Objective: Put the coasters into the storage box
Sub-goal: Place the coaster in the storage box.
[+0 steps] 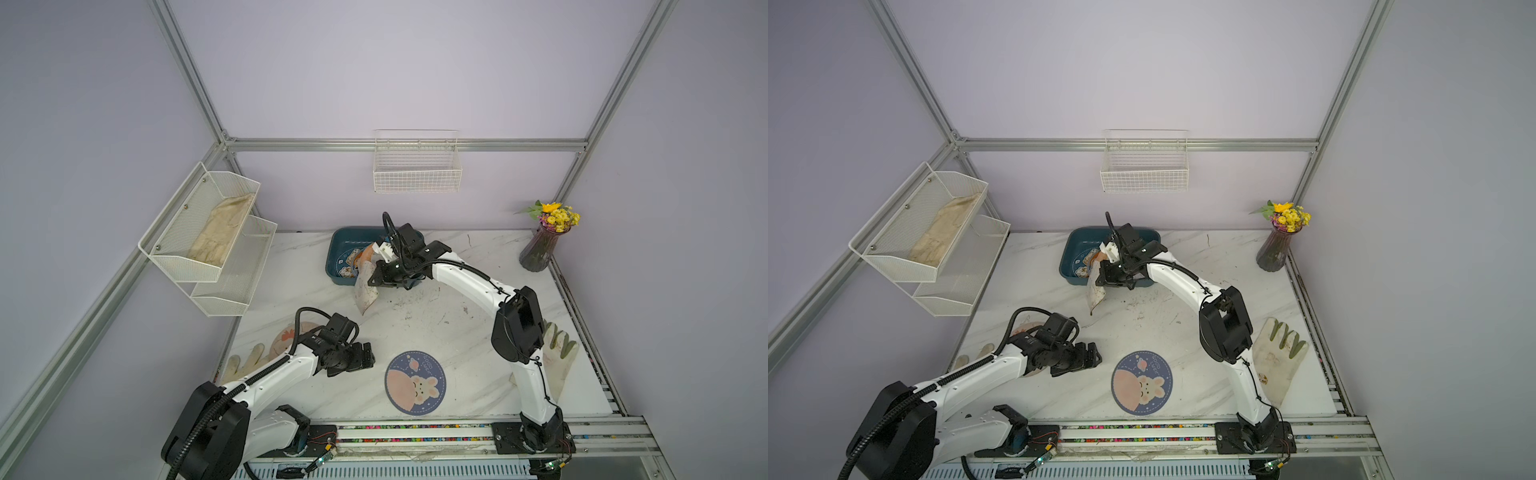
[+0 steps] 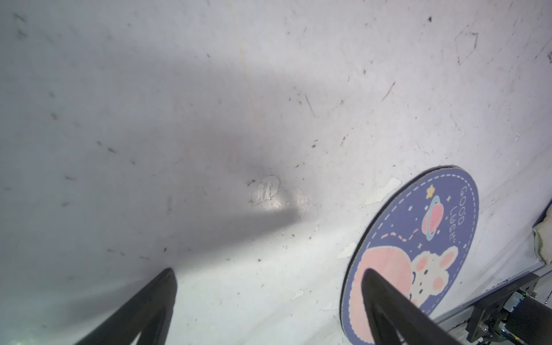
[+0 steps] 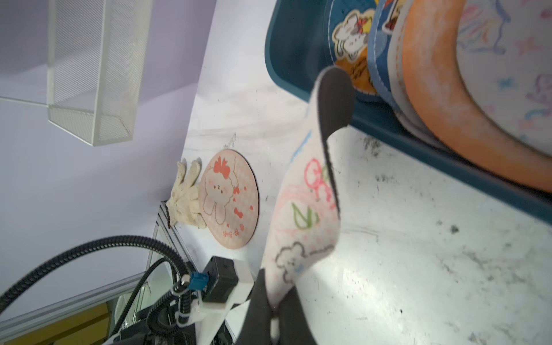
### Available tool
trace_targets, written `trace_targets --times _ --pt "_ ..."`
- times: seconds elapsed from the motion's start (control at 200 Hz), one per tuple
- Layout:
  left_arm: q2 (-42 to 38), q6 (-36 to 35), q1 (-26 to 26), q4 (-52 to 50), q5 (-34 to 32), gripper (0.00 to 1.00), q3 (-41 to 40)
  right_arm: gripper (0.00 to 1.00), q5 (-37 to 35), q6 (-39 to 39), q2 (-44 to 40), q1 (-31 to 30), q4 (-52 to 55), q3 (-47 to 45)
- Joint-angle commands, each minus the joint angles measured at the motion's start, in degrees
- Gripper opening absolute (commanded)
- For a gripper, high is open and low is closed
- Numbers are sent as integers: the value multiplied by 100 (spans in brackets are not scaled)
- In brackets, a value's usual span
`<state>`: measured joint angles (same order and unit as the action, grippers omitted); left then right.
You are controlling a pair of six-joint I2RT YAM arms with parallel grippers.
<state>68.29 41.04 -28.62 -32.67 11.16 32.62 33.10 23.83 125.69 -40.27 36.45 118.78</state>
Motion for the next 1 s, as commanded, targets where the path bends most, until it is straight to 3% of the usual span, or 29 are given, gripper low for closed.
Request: trace_targets --times 0.0,0.285,0.49,0.865,0.99 --pt "65 -105 32 -51 -16 95 585 0 82 -200 408 135 121 863" --pt "307 -149 66 -29 78 95 756 0 356 91 1861 523 -62 3109" --pt "442 -174 118 -56 98 95 840 0 510 328 2012 921 -761 2581" --pt "735 -184 182 8 150 95 1042 0 463 61 2042 1542 -483 1717" --pt "765 -168 182 32 165 95 1052 0 79 -70 2018 1577 -139 1679"
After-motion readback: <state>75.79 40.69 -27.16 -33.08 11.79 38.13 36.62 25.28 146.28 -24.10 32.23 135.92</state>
